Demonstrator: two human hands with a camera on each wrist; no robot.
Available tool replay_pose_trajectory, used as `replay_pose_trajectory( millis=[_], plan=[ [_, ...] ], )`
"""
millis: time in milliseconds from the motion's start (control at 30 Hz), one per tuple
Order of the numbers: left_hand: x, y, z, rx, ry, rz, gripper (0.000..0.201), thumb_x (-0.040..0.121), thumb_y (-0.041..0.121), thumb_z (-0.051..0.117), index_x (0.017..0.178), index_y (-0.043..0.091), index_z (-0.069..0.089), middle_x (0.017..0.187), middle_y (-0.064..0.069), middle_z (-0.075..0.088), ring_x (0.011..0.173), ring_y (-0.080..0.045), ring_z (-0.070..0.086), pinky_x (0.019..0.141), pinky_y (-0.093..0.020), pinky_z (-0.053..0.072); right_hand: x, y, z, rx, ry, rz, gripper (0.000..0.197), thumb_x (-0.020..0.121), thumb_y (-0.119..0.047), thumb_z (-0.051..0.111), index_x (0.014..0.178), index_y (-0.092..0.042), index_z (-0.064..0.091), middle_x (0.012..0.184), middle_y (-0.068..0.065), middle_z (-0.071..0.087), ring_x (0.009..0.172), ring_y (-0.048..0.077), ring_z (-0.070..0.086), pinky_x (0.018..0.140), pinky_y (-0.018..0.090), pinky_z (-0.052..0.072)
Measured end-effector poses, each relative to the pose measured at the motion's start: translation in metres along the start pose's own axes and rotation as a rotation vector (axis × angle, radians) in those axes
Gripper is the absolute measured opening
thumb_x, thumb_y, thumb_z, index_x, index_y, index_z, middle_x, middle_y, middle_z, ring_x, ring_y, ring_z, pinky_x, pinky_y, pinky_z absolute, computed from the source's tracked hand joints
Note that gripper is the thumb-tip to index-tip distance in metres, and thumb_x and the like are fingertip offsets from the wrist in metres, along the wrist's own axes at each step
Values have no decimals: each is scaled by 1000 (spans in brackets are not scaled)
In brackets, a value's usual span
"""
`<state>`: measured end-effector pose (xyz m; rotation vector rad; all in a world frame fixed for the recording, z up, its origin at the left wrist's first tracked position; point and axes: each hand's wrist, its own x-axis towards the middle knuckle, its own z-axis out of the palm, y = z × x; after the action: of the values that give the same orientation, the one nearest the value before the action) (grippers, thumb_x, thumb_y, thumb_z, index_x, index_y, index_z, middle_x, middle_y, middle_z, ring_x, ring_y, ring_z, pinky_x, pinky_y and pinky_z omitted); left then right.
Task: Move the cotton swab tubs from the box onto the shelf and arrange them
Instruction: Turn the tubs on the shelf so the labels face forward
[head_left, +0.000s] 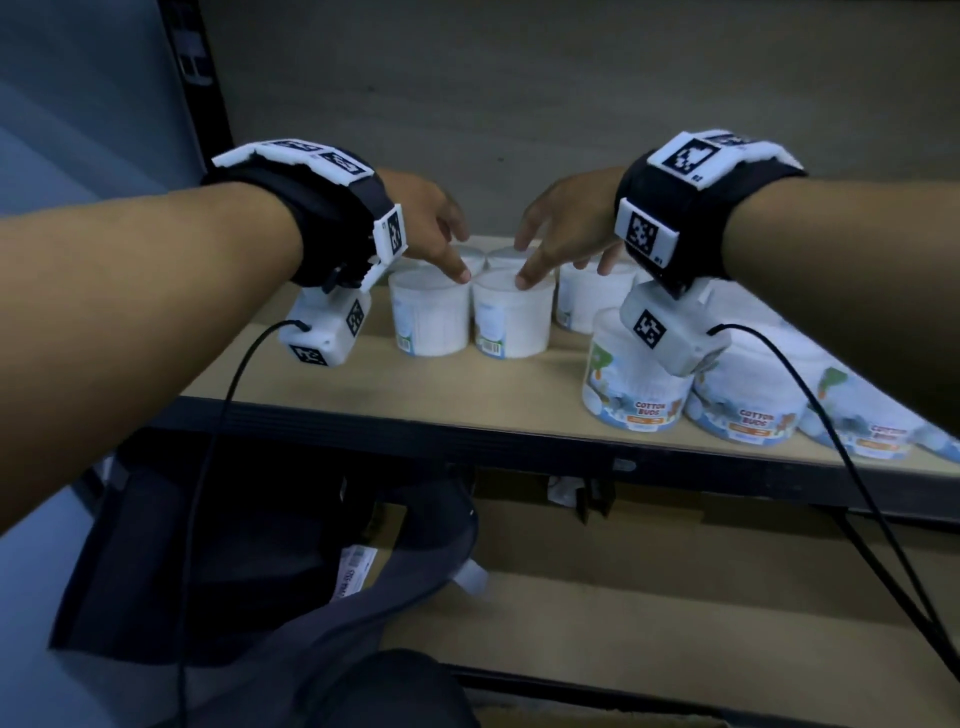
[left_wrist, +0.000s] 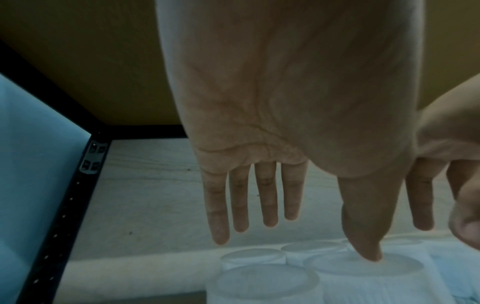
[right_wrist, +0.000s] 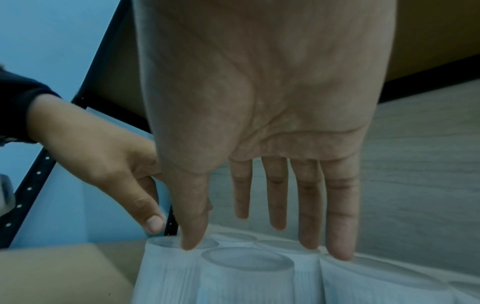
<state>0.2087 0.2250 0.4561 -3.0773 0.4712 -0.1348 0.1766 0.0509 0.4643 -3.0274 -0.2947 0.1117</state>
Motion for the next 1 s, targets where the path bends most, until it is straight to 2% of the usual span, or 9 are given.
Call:
replay_pose_trajectory(
  millis=[100,200,267,333,400,567,733,867,1000],
  plan=[
    [8,-6,8,12,-39,-15,72,84,56,66,145,25,45,146,3,49,133,-19,45,108,-30,34,10,-6,8,-143,60,-48,65,86,-44,68,143,-21,46,135,1,53,114,19,55,82,22,43],
    [16,-13,17,10,-71,-28,75,85,53,67,149,27,39,152,2,41,137,-20,40,110,-28,31,19,-11,13,-163,59,-59,68,87,-44,68,145,-24,41,141,-1,48,97,14,48,78,21,36],
    [21,-16,23,15,-86,-34,75,86,53,66,151,29,37,154,2,39,139,-20,38,110,-28,30,28,-14,11,-160,57,-56,72,87,-45,67,148,-24,36,145,-1,44,110,18,52,83,22,38],
    [25,-19,26,14,-100,-44,76,86,54,65,151,30,35,155,3,38,140,-19,37,110,-27,29,34,-16,9,-170,54,-57,75,88,-47,65,150,-24,31,149,0,39,127,20,48,92,25,40],
    [27,-21,28,8,-113,-53,76,86,55,64,152,32,33,155,4,37,140,-19,37,110,-27,29,39,-18,8,-197,31,-54,75,91,-47,61,152,-21,27,152,2,35,132,20,43,98,27,40],
    [30,-22,29,21,-132,-43,71,87,55,63,150,34,36,151,5,43,138,-18,40,110,-29,30,54,-27,10,-211,-102,-29,71,89,-48,62,148,-17,38,145,9,43,120,31,57,98,38,50],
    [32,-21,35,46,-139,-22,68,88,55,61,149,36,38,153,5,39,139,-19,36,110,-29,29,69,-24,11,-195,-114,9,58,89,-34,68,140,-12,50,138,14,53,123,30,54,87,31,47],
    [35,-26,35,17,-134,-18,66,84,57,65,144,41,43,149,5,44,135,-19,42,105,-28,33,79,-26,14,-205,-161,65,72,83,-48,70,144,-18,46,138,15,53,124,29,54,100,39,49],
    [41,-29,36,-12,-149,-21,66,80,58,69,141,43,48,144,5,49,128,-18,47,94,-25,36,81,-25,14,-199,-166,77,71,82,-46,73,143,-21,48,135,15,56,121,29,56,100,42,49]
  ],
)
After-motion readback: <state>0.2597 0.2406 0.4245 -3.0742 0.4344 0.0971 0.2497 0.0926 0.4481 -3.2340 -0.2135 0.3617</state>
